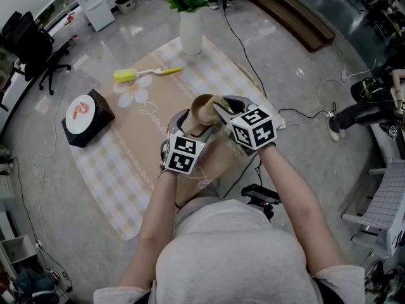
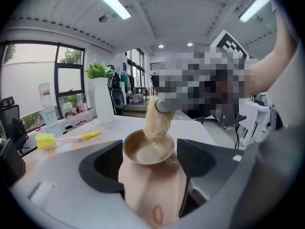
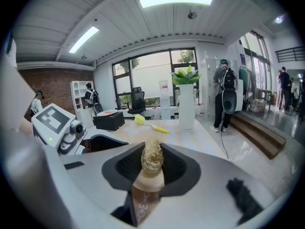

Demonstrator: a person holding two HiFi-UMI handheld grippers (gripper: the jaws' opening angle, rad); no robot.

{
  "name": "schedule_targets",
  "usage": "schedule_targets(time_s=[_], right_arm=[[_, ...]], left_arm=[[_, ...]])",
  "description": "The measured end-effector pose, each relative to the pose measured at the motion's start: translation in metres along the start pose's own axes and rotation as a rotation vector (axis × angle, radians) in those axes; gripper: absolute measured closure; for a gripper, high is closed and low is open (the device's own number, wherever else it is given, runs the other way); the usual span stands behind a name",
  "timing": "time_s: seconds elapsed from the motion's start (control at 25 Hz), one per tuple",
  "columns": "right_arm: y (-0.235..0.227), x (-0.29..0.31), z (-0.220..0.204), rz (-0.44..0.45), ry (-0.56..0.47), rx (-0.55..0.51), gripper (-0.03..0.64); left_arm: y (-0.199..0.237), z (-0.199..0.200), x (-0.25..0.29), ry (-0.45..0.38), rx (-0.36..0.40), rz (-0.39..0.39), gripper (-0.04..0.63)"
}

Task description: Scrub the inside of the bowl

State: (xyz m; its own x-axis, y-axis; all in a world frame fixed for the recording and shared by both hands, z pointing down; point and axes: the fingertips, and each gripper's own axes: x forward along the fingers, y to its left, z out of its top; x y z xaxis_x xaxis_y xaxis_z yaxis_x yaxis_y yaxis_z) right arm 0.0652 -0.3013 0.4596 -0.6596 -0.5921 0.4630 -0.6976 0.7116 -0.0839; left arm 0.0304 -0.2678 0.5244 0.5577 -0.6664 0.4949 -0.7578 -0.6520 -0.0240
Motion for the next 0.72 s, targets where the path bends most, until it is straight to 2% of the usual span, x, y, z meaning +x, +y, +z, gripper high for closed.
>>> schedule_targets(time_s=[0.28, 0.48, 0.64, 0.72], right_arm=[[0.012, -0.025, 0.009, -0.035, -0.075, 0.027, 0.518], [0.025, -0.038, 0.01, -0.047, -0.103, 0.029, 0.52], [0.034, -0.049, 0.009, -0.056, -0.126, 0.041, 0.519], [0.037, -0.055, 0.009, -0.062, -0.138, 0.045, 0.519]], left_arm=[[0.001, 0.017, -0.025, -0.074, 0.016, 0.081, 0.355], [-0.005, 0.029, -0.039, -0.12, 0.036, 0.102, 0.424], [-0.011, 0.04, -0.052, -0.159, 0.046, 0.123, 0.527], [-0.013, 0.045, -0.057, -0.173, 0.045, 0.131, 0.556]])
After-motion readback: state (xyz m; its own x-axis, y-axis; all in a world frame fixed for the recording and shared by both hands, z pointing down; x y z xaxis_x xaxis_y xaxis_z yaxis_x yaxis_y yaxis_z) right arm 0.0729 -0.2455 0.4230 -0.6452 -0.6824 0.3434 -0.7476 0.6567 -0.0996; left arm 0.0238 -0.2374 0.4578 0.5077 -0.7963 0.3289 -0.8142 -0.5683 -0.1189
